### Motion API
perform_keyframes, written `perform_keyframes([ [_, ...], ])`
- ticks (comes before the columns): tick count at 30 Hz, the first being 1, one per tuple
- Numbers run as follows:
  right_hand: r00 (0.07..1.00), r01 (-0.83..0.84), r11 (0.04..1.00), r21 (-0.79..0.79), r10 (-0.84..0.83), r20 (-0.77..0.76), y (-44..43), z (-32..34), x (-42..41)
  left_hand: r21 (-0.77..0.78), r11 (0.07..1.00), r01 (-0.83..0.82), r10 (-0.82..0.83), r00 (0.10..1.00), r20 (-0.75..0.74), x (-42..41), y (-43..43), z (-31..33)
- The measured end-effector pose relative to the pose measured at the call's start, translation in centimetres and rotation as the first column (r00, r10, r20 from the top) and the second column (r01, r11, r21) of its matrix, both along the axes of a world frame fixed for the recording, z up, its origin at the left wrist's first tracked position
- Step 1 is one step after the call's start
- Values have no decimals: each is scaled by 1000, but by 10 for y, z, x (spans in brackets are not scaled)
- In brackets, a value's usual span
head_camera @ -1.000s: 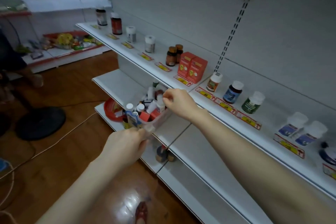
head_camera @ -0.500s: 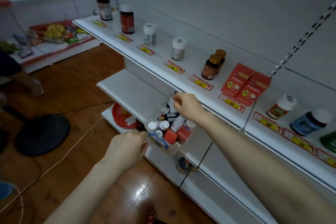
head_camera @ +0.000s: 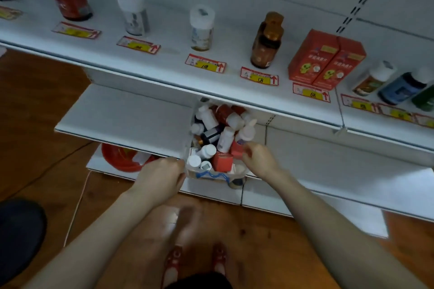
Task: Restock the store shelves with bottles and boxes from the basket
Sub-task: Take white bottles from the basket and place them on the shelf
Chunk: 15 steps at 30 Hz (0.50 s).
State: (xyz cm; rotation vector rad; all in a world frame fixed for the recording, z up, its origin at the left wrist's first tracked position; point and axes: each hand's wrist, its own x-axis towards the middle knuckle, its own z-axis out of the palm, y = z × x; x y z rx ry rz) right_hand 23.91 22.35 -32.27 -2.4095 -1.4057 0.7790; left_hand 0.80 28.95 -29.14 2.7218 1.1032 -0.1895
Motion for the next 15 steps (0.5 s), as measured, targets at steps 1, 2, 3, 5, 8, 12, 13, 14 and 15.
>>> perform_keyframes([
  [1, 999, 34, 999, 0, -34, -3, -3, -5, 1, 1, 999, 34, -34, 999, -12, 4, 9, -8],
  [2, 997, 72, 997, -2, -72, -3, -4, -11, 3, -3, 998, 64, -64, 997, -31, 10, 16, -15],
  [3, 994, 108, 994, 4, -108, 2, -6, -16, 7, -9, 996, 86, -87, 995, -44, 18, 22, -22],
  [5, 986, 168, 985, 27, -168, 15, -6, -28, 17, -42, 994, 102, -103, 994, -25, 36, 32, -39],
  [8, 971, 230, 971, 66, -234, 53, 2, -44, 33, -101, 991, 93, -89, 995, 43, 63, 47, -69],
  [12, 961, 236, 962, 139, -252, 112, 23, -62, 53, -130, 985, 117, -99, 985, 141, 104, 73, -111],
  [13, 961, 232, 959, 161, -251, 115, 28, -67, 55, -134, 983, 124, -100, 980, 173, 114, 79, -120],
  [14, 961, 232, 957, 177, -254, 112, 33, -73, 56, -135, 982, 133, -104, 974, 199, 125, 83, -127],
  [15, 962, 232, 954, 188, -254, 103, 38, -78, 57, -130, 981, 146, -114, 967, 227, 134, 86, -134],
])
